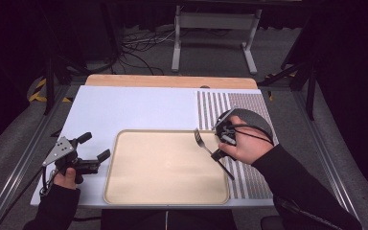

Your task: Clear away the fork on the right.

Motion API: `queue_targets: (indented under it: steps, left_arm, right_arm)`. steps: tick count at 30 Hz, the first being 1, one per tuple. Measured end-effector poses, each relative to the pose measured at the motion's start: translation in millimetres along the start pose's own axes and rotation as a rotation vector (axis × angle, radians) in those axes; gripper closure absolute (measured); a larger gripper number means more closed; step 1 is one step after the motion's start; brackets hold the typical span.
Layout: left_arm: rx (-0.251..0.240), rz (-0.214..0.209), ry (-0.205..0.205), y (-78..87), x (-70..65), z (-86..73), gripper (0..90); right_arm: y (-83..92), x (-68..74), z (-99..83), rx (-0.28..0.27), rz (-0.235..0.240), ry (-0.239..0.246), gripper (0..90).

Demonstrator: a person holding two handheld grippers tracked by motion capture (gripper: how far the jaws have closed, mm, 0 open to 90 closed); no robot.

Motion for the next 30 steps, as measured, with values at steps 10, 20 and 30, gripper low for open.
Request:
queue_targets:
  steps: [10,20,30]
  left_arm:
    - [0.002,-0.001,0.002,0.5,0.4,0.2,0.4]
    - [0.003,-0.003,0.013,-0.3,1.2,0.0,0.3]
    - [0.011,-0.004,0.011,0.2,1.5,0.3,0.3]
  right_arm:
    - [-11.3,6.0,6.8,0.002,-0.001,-0.06,85.0]
    - [-29.5,8.3,7.6,0.04,-0.005,-0.14,84.9]
    - [-46.8,7.4,4.9,0.097,-0.021,-0.196,84.9]
Point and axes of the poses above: each handheld gripper's, and its own axes: y roughly backward along the jaws, z roughly out of its top, x roughly to its left, the point moved 5 cm from there along -y, roughly forward along the jaws, and after that the axes turned 9 degrees about -x, right-handed, at the moved point
